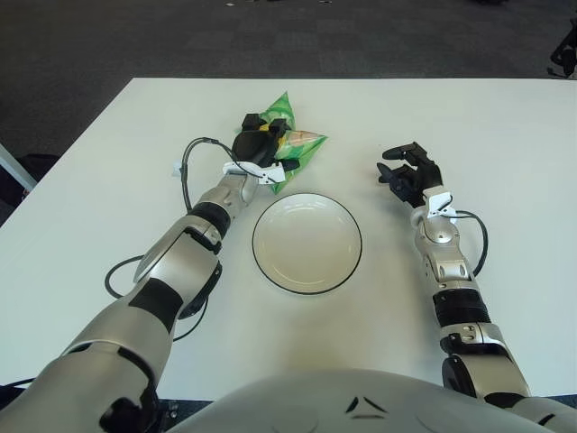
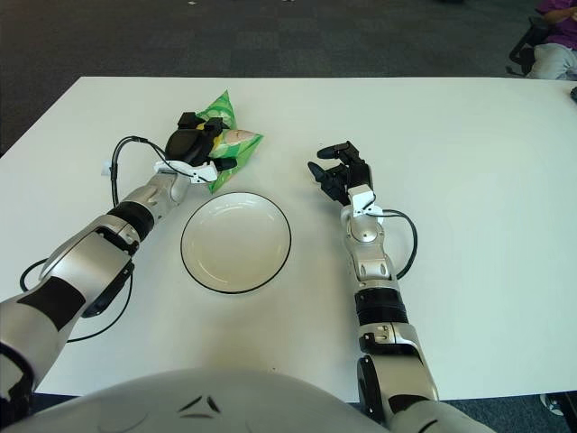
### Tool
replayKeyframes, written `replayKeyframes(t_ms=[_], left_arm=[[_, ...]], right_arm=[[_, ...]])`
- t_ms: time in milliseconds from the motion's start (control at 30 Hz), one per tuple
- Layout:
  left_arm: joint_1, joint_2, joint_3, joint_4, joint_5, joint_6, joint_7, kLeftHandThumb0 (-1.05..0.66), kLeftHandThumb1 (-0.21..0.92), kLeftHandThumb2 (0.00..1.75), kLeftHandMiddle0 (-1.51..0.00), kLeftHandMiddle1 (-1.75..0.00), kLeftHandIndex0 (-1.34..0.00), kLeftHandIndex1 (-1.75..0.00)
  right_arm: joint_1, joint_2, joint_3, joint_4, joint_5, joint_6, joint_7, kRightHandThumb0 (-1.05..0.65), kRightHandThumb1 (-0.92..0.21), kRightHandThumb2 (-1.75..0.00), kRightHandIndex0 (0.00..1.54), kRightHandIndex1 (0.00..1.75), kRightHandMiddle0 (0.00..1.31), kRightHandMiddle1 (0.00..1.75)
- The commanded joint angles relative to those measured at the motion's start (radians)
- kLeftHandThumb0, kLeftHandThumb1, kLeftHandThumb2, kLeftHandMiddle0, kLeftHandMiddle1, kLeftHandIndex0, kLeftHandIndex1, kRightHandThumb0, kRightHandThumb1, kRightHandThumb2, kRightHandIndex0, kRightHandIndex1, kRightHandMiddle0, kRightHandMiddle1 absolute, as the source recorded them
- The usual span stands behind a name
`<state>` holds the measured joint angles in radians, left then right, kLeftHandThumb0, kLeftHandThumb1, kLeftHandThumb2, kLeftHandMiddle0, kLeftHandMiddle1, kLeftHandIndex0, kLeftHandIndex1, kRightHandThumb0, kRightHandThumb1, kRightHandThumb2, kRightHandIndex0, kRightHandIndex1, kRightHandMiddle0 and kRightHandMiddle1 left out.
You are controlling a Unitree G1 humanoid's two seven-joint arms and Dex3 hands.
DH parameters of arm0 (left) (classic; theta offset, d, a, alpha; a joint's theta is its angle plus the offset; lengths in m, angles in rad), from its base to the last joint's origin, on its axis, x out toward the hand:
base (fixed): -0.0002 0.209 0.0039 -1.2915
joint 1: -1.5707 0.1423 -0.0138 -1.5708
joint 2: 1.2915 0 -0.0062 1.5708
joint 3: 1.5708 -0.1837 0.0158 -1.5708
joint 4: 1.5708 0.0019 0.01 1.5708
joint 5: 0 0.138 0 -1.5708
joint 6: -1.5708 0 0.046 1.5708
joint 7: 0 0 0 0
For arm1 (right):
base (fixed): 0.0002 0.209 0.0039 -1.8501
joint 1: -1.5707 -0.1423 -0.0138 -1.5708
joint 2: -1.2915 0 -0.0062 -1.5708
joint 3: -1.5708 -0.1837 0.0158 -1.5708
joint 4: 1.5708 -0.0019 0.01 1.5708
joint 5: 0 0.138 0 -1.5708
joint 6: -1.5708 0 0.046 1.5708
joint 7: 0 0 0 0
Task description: Put the snack into the plate.
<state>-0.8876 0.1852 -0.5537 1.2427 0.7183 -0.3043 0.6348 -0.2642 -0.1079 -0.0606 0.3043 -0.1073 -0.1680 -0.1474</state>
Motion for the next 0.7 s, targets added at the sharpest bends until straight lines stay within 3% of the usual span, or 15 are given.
replayKeyframes(t_ms=[0, 400, 667], left_arm=[[0.054, 0.01, -0.019, 0.046, 0.022, 0.026, -0.006, 0.0, 0.38, 1.21, -0.53, -1.67, -0.44, -1.73], [0.077, 0.002, 0.029, 0.051, -0.034, -0.02, 0.029, 0.0, 0.32, 1.32, -0.56, -1.74, -0.43, -1.75], [0.083, 0.017, 0.063, 0.029, -0.059, -0.111, 0.113, 0.0, 0.32, 1.32, -0.57, -1.73, -0.43, -1.75]], right_arm=[[-0.001, -0.007, -0.004, -0.017, -0.001, 0.001, 0.005, -0.01, -0.92, -0.13, 0.74, 1.19, 0.47, 1.25], [-0.002, -0.011, -0.004, -0.016, -0.004, 0.004, 0.009, -0.01, -0.92, -0.12, 0.74, 1.19, 0.47, 1.25], [-0.004, -0.013, -0.004, -0.013, -0.006, 0.006, 0.011, -0.01, -0.92, -0.12, 0.74, 1.19, 0.47, 1.24]])
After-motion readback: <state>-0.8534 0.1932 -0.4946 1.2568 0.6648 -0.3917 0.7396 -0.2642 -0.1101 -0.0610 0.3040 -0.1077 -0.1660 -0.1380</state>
